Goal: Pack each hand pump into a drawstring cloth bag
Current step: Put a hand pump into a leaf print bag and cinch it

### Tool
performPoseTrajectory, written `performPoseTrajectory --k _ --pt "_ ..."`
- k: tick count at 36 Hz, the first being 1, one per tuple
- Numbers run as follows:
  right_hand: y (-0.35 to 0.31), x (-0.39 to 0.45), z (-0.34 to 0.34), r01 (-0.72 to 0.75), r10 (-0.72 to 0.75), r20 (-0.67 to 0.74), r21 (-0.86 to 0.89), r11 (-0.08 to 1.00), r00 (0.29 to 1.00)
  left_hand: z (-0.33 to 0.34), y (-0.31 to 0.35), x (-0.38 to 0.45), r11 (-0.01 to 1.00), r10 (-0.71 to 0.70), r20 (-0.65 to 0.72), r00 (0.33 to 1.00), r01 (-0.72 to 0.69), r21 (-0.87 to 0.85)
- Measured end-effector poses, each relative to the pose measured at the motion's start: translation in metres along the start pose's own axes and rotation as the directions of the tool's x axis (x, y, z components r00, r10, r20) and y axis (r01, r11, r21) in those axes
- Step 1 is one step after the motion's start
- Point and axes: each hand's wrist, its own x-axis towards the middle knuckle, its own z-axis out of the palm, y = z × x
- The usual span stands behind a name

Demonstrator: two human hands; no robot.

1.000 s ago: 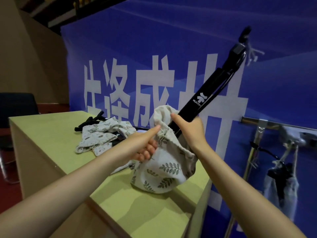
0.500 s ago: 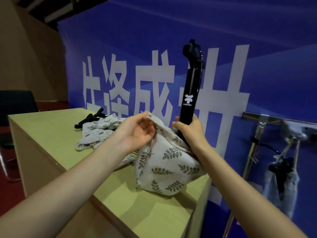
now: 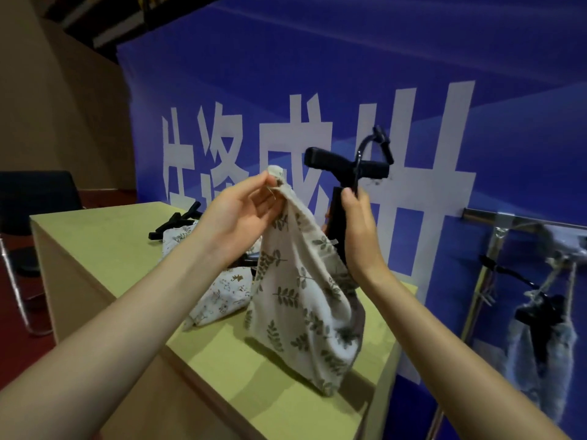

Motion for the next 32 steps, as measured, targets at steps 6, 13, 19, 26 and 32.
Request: performPoseTrajectory --k 6,13,19,26,32 --pt "0.003 0.001 0.008 0.127 -0.111 0.089 -0.19 0.974 0.99 0.005 0.015 0.003 0.977 0.169 -0.017 0.985 -0.165 0.137" --pt "0.004 -0.009 0.01 0.144 -0.135 0.07 -0.132 0.981 0.988 -0.002 0.01 -0.002 0.878 0.345 0.036 0.938 -0.336 0.34" --pt "0.002 -0.009 0.011 0.177 -0.169 0.078 -0.115 0.978 0.983 -0.008 0.002 -0.004 0.866 0.419 0.045 0.907 -0.414 0.281" --pt "0.003 -0.011 0.012 0.192 -0.18 0.123 -0.103 0.976 0.976 -0.01 0.002 -0.002 0.756 0.514 0.045 0.856 -0.477 0.448" --pt "0.0 -0.011 0.015 0.186 -0.169 0.15 -0.106 0.977 0.974 -0.009 0.008 0.004 0.719 0.494 0.101 0.864 -0.471 0.511"
